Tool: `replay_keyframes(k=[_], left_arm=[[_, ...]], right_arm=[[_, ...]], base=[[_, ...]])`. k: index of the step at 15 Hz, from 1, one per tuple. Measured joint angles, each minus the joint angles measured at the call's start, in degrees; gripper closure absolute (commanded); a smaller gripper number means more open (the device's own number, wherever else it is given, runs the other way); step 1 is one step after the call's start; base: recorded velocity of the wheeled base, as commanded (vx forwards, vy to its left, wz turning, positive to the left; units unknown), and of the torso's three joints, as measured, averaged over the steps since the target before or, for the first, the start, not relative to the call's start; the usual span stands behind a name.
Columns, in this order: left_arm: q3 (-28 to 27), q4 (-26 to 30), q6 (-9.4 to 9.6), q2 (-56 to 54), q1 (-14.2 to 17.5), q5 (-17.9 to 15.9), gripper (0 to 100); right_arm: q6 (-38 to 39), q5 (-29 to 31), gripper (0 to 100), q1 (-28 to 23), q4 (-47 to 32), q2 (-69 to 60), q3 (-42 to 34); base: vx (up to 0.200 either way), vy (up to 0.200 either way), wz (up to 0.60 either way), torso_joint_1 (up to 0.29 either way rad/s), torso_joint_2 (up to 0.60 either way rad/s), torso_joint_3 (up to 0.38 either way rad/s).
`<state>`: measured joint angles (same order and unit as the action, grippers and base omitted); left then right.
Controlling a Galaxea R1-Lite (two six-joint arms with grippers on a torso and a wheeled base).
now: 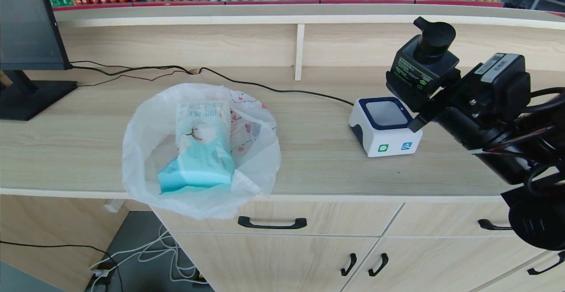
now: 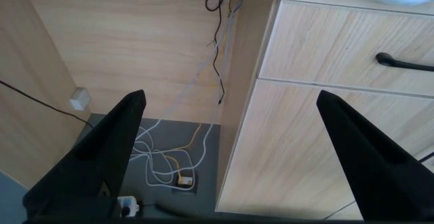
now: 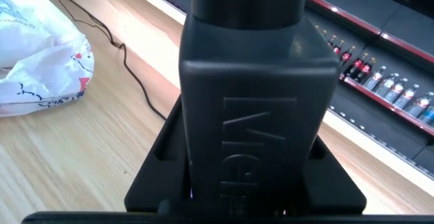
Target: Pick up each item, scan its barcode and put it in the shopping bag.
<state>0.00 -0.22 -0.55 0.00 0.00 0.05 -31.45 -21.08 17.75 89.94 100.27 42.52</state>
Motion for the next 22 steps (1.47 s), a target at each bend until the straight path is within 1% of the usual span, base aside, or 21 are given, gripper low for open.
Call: replay_keyframes(k=[2,6,9,13,17,19,22], left_arm=[[0.0,0.0,0.01,0.0,0.0,0.0,0],[0.0,0.0,0.04,0.0,0.0,0.0,0],[0.0,0.0,0.06,0.0,0.0,0.0,0],[0.0,0.0,0.11,0.0,0.0,0.0,0],[0.0,0.0,0.0,0.0,0.0,0.0,0],[0.0,0.0,-0.02,0.0,0.0,0.0,0],[0.0,0.0,-0.02,0.0,0.0,0.0,0]], right_arm=[[-1.1,0.0,100,0.0,0.0,0.8,1.9],[-3.5,-0.2,100,-0.4,0.0,1.8,3.4],[-7.1,-5.2,100,-0.8,0.0,2.6,5.5],[-8.1,-7.7,100,-0.9,0.0,4.4,6.0],[-7.9,-12.2,100,-4.6,0.0,6.7,9.2],[-8.1,-13.1,100,-5.7,0.0,7.8,9.9],[-8.9,-13.1,100,-5.9,0.0,9.3,10.1]], base=[[0.0,0.0,0.0,0.0,0.0,0.0],[0.0,0.0,0.0,0.0,0.0,0.0],[0.0,0.0,0.0,0.0,0.0,0.0],[0.0,0.0,0.0,0.0,0.0,0.0],[0.0,0.0,0.0,0.0,0.0,0.0],[0.0,0.0,0.0,0.0,0.0,0.0],[0.0,0.0,0.0,0.0,0.0,0.0]])
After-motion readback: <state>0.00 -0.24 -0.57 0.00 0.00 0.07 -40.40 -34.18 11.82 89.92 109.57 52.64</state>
